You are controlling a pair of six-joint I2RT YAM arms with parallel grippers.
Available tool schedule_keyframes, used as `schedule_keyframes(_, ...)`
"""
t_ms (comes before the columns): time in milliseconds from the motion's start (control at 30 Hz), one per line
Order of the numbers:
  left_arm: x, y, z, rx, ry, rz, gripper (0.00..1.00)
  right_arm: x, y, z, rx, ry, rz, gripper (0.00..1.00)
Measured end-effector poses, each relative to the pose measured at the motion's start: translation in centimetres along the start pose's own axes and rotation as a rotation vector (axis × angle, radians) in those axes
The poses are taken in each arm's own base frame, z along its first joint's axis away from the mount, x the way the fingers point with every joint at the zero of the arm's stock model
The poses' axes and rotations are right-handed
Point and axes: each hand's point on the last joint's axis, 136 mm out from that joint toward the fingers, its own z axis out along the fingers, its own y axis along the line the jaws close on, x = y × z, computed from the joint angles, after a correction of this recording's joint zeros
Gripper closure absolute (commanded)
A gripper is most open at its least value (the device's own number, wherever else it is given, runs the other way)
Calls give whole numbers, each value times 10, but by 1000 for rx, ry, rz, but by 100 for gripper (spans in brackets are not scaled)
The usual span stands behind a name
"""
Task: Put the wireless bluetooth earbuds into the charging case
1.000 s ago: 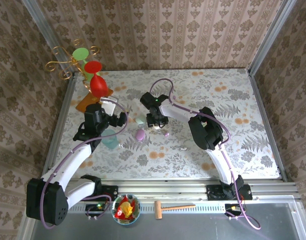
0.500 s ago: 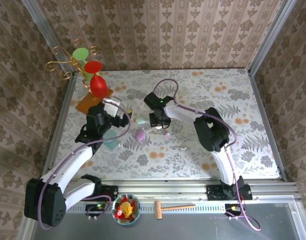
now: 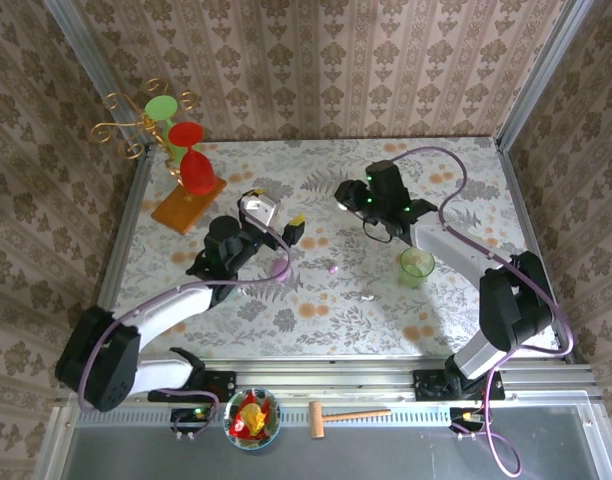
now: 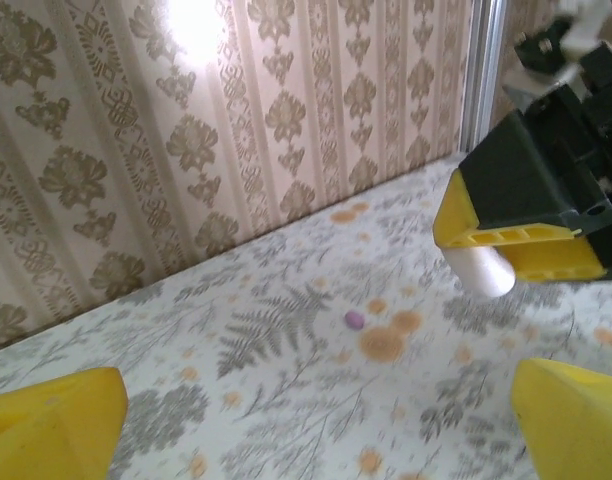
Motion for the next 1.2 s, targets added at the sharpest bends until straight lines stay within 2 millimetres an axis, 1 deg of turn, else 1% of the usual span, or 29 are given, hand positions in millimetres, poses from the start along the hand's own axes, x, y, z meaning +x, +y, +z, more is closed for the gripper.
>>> schedule_keyframes(33,2,-4,4,12,-9,-14,2,-2,-2,0,-23,-4,42,61)
schedule_keyframes(100,6,-16,14,39,-21,-41,3,-2,-3,1,-56,8,102,61)
schedule_keyframes(200,11,-30,34,75,-44,-91,5,0,3,1,-125,26,170,61)
schedule_keyframes(300,11,-39,54,95,-78,-137,7,-1,13,-1,-189,37,207,60)
schedule_keyframes(400,7,-42,69,106,-114,-168,9,-3,26,-4,-248,42,218,60)
schedule_keyframes(633,-6,-43,89,115,-187,-202,23,-7,44,-19,-336,38,220,61)
schedule_keyframes(767,-5,-45,97,130,-200,-220,35,-7,50,-23,-367,42,218,61)
schedule_keyframes(867,-9,-50,99,153,-209,-232,49,-7,54,-24,-385,47,219,61)
schedule_keyframes(900,-11,-52,99,163,-214,-237,55,-7,55,-24,-390,50,221,61)
schedule_keyframes(1033,-15,-61,98,205,-224,-248,75,-6,55,-25,-398,53,225,61)
schedule_keyframes(1100,-15,-64,97,217,-221,-252,79,-7,54,-26,-400,50,225,60)
schedule_keyframes(1167,-15,-64,97,222,-222,-254,81,-7,54,-27,-405,46,224,53)
schedule_keyframes(1200,-15,-65,97,225,-221,-254,81,-7,54,-27,-406,46,223,47)
